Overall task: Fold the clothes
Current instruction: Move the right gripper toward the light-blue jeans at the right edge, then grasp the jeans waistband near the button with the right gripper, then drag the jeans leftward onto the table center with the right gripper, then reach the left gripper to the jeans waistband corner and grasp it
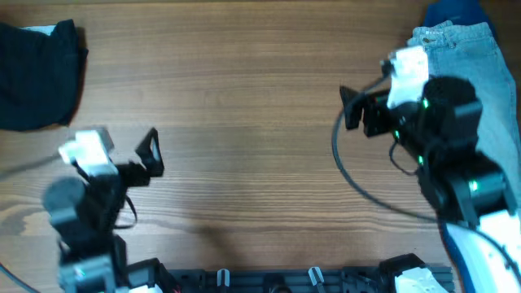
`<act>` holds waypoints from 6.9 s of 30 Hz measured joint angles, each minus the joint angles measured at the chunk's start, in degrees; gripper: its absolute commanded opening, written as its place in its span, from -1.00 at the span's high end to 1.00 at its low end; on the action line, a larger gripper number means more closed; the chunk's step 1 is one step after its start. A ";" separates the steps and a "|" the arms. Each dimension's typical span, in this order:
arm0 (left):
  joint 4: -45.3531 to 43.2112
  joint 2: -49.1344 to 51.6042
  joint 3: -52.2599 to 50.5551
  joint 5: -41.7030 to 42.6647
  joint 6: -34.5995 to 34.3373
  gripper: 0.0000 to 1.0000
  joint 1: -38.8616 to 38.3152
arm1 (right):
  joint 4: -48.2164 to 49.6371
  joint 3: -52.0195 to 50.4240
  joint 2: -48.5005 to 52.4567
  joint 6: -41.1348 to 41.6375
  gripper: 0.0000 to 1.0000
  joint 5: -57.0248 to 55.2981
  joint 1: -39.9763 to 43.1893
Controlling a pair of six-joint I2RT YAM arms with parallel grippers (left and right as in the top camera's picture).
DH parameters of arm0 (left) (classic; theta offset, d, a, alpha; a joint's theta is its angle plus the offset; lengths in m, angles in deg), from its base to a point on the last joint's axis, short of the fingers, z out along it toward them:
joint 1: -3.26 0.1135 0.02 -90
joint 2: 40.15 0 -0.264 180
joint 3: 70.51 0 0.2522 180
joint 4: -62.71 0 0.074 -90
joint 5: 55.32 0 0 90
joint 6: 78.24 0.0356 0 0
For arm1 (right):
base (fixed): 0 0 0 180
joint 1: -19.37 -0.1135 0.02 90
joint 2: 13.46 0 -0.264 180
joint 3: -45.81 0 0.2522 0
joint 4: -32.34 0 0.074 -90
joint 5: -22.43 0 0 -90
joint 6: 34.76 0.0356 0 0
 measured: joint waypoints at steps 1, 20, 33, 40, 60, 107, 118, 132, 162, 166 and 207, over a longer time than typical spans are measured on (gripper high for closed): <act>3.23 3.72 4.28 0.48 0.00 -1.00 -0.09 | -0.72 1.18 1.14 -0.15 -1.00 0.00 0.00; 14.80 47.01 35.23 3.04 0.00 -0.99 -8.57 | 4.31 19.26 19.06 -2.60 -0.99 3.10 19.67; 12.46 47.93 35.23 3.04 0.00 -1.00 -8.57 | 18.36 19.37 36.50 -2.99 -0.94 7.23 37.88; 12.48 47.93 35.23 3.04 0.00 -1.00 -8.57 | 15.04 19.39 45.66 -3.56 -0.93 13.03 44.87; 12.46 47.93 35.23 3.02 0.00 -0.99 -8.57 | 6.01 19.12 48.96 1.42 -0.99 -11.56 25.20; 12.61 47.93 35.23 2.54 0.00 -1.00 -8.57 | 14.69 18.86 59.74 5.86 0.91 -15.69 27.69; 11.15 47.93 35.23 2.54 0.00 -1.00 -8.57 | 0.96 24.96 55.43 1.33 0.91 -9.94 26.27; 8.41 47.93 35.23 2.49 0.00 -0.99 -8.57 | 3.85 26.25 44.33 0.98 0.78 -0.87 -4.28; 7.06 53.53 35.93 -0.24 3.04 -1.00 -11.96 | -18.21 26.69 34.58 9.77 -0.99 3.48 0.85; -0.61 57.27 35.93 1.36 3.30 -0.99 -11.96 | -18.69 26.69 34.58 9.75 -1.00 3.48 1.42; 6.80 96.32 67.12 -6.43 1.20 -0.75 -16.31 | -21.46 26.69 34.58 9.70 -0.99 3.48 1.46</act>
